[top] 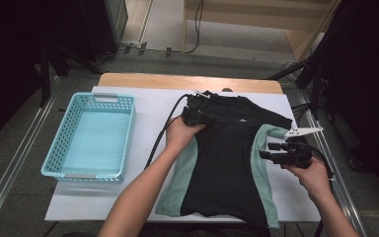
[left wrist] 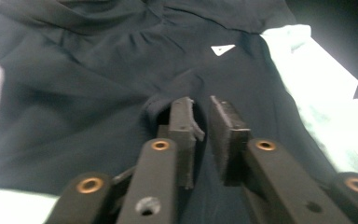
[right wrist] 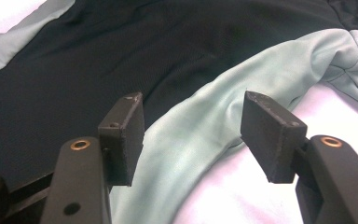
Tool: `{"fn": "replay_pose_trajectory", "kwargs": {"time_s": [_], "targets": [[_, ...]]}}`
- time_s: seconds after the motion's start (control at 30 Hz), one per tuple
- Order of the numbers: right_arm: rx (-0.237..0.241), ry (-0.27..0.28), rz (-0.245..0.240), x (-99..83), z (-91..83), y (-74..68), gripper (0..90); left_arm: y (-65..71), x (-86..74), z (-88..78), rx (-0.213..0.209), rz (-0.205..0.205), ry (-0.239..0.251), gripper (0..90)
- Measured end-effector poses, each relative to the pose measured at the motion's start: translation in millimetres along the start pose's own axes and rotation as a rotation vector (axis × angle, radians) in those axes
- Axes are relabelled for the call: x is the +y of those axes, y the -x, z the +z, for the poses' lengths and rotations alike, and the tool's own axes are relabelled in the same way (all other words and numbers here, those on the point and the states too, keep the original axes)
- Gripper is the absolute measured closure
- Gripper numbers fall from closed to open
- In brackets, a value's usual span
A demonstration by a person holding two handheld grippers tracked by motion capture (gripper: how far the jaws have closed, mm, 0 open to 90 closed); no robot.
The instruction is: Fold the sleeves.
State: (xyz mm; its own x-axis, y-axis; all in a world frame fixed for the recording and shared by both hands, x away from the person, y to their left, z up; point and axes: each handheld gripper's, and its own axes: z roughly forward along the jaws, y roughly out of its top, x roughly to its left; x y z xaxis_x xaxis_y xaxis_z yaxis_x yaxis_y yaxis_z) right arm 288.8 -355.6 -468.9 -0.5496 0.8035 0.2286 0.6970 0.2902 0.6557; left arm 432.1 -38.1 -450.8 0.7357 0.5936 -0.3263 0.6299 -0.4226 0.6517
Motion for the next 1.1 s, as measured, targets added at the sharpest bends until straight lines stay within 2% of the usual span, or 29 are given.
{"fn": "replay_pose_trajectory", "kwargs": {"time_s": [0.07,0.2,0.3,0.43,0.63,0.73,0.9,1.1], "targets": [[-0.001,0.000,0.000,0.0,0.0,0.0,38.0,2.7,0.0,-1.0,-0.023,0.000,0.003,74.4],[-0.002,-0.001,-0.001,-0.1,-0.2,0.6,38.0,8.2,1.9,-9.3,-0.047,0.026,0.012,67.2],[-0.006,0.002,-0.001,-0.2,-0.5,1.2,38.0,9.6,3.3,-17.5,-0.055,0.043,0.029,60.3],[-0.007,0.000,0.001,-0.3,-0.4,1.6,38.0,9.2,3.7,-26.5,-0.037,0.061,0.029,52.4],[-0.008,0.000,0.000,-0.3,-0.3,1.7,37.7,6.5,1.7,-37.9,-0.036,0.075,0.035,47.5],[-0.009,-0.002,0.006,-0.4,-0.1,2.4,37.5,5.3,-0.3,-41.5,-0.038,0.075,0.021,44.3],[-0.011,-0.001,0.012,-0.6,-0.4,2.8,36.8,8.9,-6.3,-49.0,-0.056,0.085,0.034,41.1],[-0.012,0.003,0.028,-1.0,-0.3,4.5,35.5,12.9,-18.9,-59.5,-0.057,0.113,0.020,39.0]]}}
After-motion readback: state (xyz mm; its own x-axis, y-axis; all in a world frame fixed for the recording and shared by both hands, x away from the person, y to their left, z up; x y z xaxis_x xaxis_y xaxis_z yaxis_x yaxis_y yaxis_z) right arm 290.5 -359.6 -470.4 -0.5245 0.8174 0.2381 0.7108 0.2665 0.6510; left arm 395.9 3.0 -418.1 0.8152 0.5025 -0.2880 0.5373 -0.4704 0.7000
